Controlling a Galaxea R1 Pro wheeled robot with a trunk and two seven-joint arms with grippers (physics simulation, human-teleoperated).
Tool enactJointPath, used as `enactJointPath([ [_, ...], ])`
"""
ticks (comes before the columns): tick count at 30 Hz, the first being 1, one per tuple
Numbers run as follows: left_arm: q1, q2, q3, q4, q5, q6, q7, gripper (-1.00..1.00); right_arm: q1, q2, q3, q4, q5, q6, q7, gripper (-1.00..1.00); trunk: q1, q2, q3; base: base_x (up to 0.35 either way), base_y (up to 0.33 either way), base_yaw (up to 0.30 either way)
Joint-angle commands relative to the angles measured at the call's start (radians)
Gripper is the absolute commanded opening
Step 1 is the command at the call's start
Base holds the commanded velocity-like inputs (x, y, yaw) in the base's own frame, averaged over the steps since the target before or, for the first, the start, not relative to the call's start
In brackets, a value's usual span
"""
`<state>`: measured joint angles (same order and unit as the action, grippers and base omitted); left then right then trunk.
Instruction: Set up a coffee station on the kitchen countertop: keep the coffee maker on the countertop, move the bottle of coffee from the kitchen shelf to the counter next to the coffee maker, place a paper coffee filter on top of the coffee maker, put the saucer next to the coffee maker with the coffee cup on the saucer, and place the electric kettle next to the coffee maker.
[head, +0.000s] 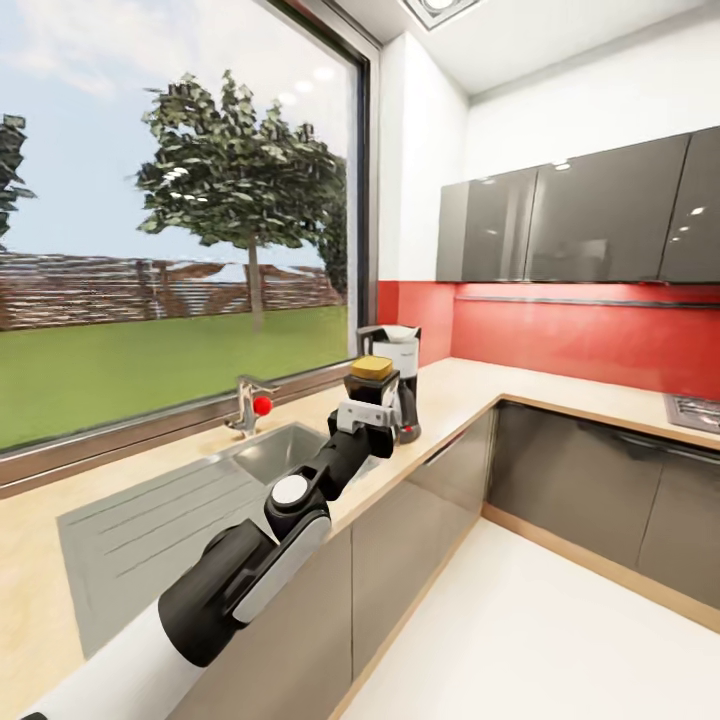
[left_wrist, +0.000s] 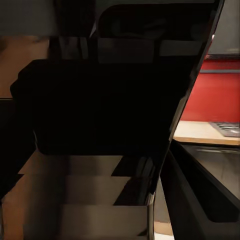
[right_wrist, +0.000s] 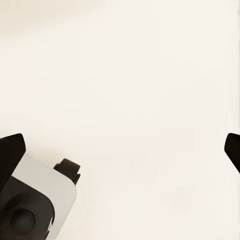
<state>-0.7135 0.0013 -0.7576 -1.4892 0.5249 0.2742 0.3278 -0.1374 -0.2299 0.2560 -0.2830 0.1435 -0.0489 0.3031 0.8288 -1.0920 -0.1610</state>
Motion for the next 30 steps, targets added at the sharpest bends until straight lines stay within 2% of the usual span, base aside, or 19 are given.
enactJointPath([
  [1,-0.001,0.000,-0.002,-0.001,0.006,0.004,0.007,-1.00,-0.001,0.000,-0.002,0.001,0.011,-0.005,0.003,1.00,0.001,-0.001,-0.001,0.293,0.000,-0.023],
  [10,-0.001,0.000,-0.002,-0.001,0.006,0.002,0.007,-1.00,-0.001,0.000,-0.001,0.002,0.013,-0.004,0.001,1.00,0.001,-0.001,-0.001,0.296,-0.030,-0.004],
  [14,-0.001,0.000,-0.002,-0.001,0.006,0.002,0.007,-1.00,-0.001,0.000,-0.001,0.002,0.013,-0.004,-0.001,1.00,0.001,-0.001,-0.001,0.076,-0.038,0.000],
  [20,-0.001,-0.001,-0.002,0.000,0.006,0.003,0.007,-1.00,-0.001,0.000,-0.001,0.002,0.013,-0.004,-0.001,1.00,0.001,-0.001,-0.001,0.083,-0.252,0.000],
  [30,-0.001,-0.001,-0.002,0.003,0.006,0.003,0.007,-1.00,-0.001,0.000,-0.001,0.002,0.013,-0.005,-0.001,1.00,0.001,-0.001,-0.001,0.033,-0.035,0.000],
])
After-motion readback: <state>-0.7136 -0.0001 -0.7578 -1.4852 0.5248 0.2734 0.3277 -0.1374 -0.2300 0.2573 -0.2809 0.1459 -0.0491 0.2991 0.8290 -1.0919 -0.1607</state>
